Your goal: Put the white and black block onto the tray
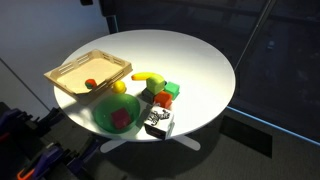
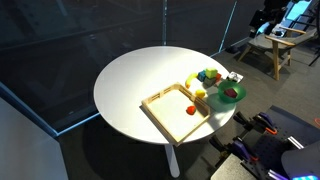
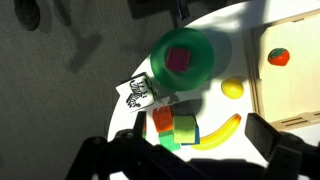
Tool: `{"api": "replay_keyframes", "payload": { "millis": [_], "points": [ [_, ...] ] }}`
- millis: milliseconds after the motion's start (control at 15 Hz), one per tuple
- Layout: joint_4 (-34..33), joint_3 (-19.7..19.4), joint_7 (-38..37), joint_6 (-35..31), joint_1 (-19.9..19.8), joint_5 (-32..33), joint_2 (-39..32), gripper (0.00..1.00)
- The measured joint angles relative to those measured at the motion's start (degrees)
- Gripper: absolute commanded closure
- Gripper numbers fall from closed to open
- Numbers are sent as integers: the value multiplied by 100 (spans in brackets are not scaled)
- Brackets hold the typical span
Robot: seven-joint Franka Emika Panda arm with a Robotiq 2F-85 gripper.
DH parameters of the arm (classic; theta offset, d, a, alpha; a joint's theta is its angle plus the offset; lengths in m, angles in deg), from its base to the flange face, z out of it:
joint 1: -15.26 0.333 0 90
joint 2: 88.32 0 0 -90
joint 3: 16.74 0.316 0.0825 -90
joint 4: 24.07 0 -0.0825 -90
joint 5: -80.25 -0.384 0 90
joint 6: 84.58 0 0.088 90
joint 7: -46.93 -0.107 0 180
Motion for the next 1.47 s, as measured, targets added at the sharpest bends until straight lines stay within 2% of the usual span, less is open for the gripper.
{"api": "replay_keyframes", "payload": {
  "millis": [400,733,1000,1467],
  "points": [
    [-139,-173,240,-111,-155,-224,-749,0],
    [-242,-215,235,-708,-358,-224,-1176,0],
    [-338,-242,205,-1110,-482,-225,-1376,0],
    [-324,-221,206,-1120,-493,-225,-1407,0]
  ]
}}
